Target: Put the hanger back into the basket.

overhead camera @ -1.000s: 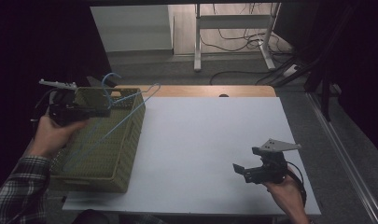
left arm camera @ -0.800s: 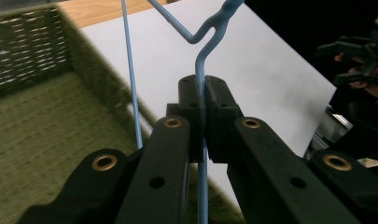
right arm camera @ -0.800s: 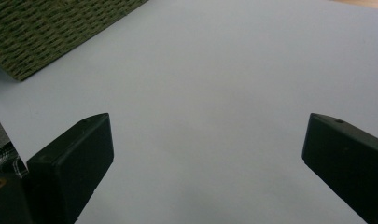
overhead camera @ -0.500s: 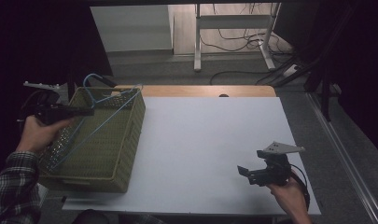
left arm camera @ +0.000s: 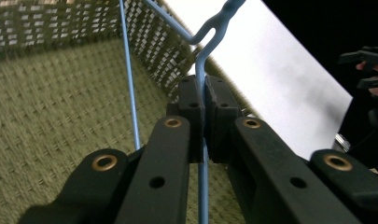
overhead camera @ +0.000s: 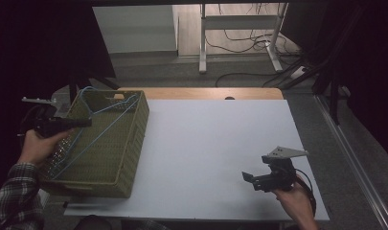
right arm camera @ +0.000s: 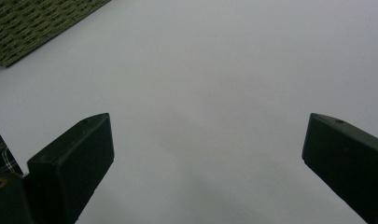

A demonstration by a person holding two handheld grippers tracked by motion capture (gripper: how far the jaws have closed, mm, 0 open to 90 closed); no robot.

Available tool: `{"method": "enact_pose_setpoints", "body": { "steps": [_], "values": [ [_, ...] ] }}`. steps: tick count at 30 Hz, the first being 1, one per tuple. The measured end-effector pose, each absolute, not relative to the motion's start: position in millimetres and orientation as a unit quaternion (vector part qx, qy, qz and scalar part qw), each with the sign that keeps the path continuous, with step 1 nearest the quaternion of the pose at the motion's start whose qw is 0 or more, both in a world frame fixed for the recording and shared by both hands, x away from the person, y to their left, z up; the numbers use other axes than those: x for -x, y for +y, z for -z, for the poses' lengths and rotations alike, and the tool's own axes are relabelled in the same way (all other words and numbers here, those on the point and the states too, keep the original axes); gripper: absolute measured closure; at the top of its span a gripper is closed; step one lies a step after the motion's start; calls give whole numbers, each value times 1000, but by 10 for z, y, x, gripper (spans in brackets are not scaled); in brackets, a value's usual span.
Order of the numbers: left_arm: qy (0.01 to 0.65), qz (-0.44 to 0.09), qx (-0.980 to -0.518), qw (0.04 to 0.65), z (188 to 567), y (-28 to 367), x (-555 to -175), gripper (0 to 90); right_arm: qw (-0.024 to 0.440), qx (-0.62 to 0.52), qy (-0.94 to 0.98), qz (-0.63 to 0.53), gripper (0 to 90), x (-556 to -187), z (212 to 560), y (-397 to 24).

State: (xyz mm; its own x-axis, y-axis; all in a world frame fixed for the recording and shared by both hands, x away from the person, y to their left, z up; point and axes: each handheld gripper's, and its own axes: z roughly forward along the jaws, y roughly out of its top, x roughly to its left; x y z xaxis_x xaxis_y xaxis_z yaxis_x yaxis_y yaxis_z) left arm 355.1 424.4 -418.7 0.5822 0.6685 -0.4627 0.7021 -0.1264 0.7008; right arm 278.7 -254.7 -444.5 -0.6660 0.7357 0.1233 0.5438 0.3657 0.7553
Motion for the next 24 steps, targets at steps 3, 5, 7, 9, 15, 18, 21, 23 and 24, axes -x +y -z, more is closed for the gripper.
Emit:
{"method": "enact_pose_setpoints", "body": {
  "steps": [3, 5, 7, 9, 15, 18, 21, 23, 24],
  "values": [
    [470, 21, -747, 470, 4300, 4252, -3567, 872, 115, -392, 820, -400, 17, -2788, 4460, -2541],
    [482, 19, -747, 458, 4374, 4253, -3570, 871, 115, -392, 821, -399, 17, -2789, 4466, -2541],
    [494, 12, -752, 436, 4419, 4243, -3573, 871, 114, -391, 822, -397, 17, -2793, 4474, -2542],
    [504, 3, -757, 415, 4461, 4233, -3573, 869, 112, -390, 823, -396, 18, -2796, 4479, -2538],
    [537, -41, -756, 373, 4496, 4224, -3559, 817, 110, -387, 828, -391, 18, -2798, 4497, -2525],
    [556, -91, -742, 363, 4423, 4248, -3504, 619, 111, -387, 828, -391, 18, -2795, 4493, -2528],
    [553, -102, -740, 369, 4369, 4252, -3459, 540, 111, -388, 826, -392, 18, -2792, 4485, -2533],
    [546, -120, -742, 370, 4315, 4228, -3406, 398, 114, -388, 825, -394, 18, -2790, 4473, -2546],
    [538, -130, -743, 375, 4268, 4194, -3355, 369, 113, -390, 825, -394, 18, -2791, 4470, -2551]
  ]
}}
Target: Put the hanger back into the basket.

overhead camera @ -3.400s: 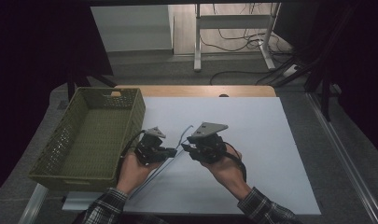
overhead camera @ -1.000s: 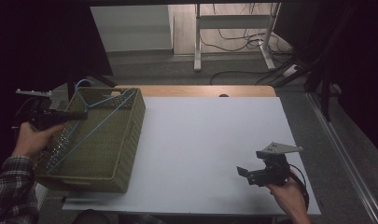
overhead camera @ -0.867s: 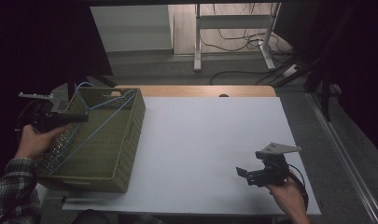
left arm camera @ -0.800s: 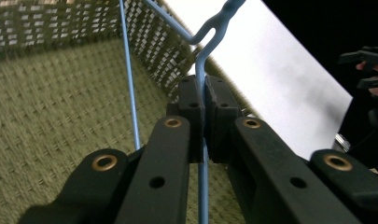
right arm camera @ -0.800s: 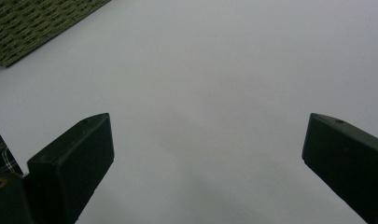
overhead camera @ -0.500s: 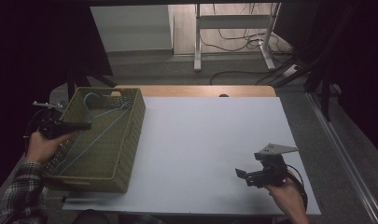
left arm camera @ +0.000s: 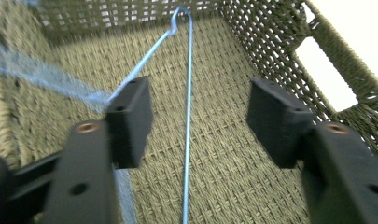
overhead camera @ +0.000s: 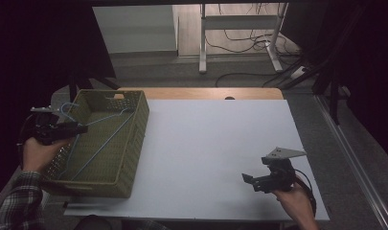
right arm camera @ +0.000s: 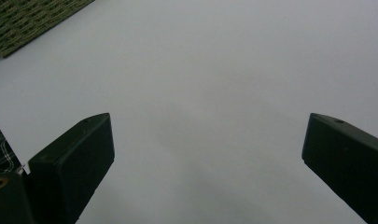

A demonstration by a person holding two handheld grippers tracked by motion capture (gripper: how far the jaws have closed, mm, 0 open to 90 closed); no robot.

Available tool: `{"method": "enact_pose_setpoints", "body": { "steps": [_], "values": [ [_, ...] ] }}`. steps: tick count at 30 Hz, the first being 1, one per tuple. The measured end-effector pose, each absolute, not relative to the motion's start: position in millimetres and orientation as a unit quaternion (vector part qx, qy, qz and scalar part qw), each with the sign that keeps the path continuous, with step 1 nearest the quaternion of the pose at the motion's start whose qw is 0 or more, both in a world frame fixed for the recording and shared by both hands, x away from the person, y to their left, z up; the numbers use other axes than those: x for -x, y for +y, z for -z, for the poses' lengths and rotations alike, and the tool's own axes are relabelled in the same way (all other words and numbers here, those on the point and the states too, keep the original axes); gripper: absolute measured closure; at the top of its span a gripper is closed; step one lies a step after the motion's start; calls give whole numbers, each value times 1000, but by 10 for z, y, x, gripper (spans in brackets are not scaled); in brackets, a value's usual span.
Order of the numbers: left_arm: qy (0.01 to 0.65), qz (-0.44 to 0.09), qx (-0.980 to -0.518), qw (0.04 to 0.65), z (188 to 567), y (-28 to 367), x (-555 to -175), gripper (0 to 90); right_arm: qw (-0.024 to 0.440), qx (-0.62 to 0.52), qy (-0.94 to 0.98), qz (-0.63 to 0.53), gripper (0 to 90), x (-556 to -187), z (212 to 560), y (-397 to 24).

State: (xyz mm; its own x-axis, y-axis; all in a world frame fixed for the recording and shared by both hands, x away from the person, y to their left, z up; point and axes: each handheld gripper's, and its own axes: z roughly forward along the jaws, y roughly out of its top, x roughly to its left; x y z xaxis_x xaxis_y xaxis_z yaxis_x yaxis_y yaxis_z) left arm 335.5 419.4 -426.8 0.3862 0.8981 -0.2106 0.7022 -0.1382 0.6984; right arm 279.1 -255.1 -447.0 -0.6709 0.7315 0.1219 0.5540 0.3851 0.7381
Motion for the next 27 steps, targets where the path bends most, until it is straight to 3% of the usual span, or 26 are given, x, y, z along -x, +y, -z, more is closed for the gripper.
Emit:
{"method": "enact_pose_setpoints", "body": {
  "steps": [2, 6, 13, 21, 27],
  "values": [
    [530, -132, -743, 385, 4240, 4162, -3321, 332, 113, -391, 824, -395, 17, -2789, 4467, -2555],
    [503, -131, -748, 413, 4137, 3953, -3174, 170, 119, -391, 822, -397, 12, -2769, 4450, -2578],
    [467, -124, -756, 442, 4061, 3563, -2921, 52, 128, -392, 821, -395, 4, -2729, 4467, -2652],
    [417, -135, -768, 467, 4141, 3029, -2549, 30, 144, -395, 815, -398, 6, -2677, 4479, -2756],
    [408, -145, -788, 437, 4362, 2702, -2374, 13, 145, -401, 814, -395, 7, -2658, 4526, -2814]
  ]
}}
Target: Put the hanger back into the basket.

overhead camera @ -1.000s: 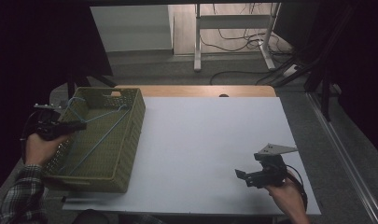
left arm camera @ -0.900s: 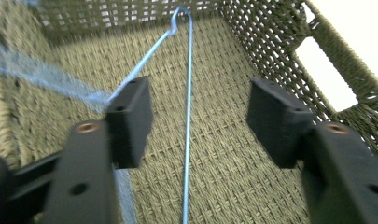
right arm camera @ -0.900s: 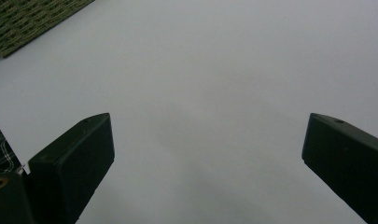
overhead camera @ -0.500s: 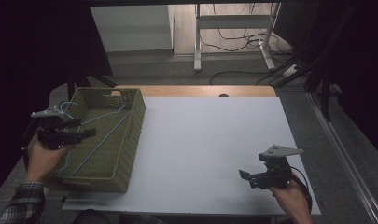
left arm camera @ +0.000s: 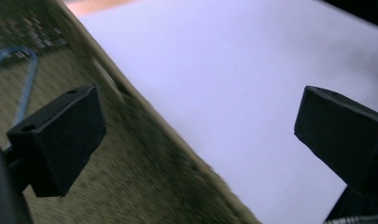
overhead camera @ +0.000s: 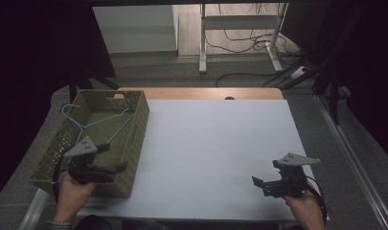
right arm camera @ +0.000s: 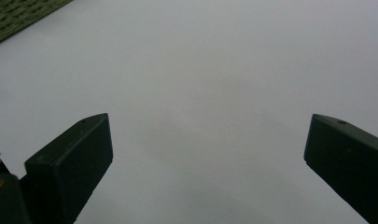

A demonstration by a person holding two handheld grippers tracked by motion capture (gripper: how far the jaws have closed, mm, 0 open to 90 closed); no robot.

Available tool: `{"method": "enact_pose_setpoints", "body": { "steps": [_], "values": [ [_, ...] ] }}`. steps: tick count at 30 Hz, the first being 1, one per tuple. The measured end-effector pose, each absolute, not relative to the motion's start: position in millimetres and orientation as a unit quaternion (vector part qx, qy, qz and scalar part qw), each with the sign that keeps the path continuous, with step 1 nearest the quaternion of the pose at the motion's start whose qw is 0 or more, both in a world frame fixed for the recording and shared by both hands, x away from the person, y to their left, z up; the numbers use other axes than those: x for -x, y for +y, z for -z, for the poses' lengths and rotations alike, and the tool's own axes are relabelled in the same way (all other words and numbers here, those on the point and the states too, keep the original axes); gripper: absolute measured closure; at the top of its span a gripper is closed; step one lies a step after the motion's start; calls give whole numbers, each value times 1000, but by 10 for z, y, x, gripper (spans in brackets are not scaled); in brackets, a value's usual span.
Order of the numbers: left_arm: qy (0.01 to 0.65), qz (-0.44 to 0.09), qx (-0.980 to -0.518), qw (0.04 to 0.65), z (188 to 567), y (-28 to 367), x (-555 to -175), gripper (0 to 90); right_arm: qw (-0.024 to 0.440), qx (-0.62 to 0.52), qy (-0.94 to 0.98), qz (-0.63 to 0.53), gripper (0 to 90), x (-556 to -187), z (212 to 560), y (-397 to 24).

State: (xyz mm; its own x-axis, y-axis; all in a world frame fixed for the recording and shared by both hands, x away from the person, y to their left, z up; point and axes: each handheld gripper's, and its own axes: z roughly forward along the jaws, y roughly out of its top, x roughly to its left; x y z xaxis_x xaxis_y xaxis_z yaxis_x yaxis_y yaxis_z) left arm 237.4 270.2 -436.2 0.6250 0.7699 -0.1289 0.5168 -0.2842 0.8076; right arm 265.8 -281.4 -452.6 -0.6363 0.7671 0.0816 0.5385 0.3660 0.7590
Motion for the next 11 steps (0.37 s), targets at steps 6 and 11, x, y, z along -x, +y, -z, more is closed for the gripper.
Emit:
{"method": "enact_pose_setpoints", "body": {
  "steps": [6, 11],
  "values": [
    [414, -149, -803, 402, 4563, 2587, -2344, 0, 149, -393, 824, -380, 8, -2663, 4582, -2773],
    [418, -144, -801, 405, 4592, 2590, -2369, 0, 155, -387, 828, -376, 8, -2670, 4599, -2771]
  ]
}}
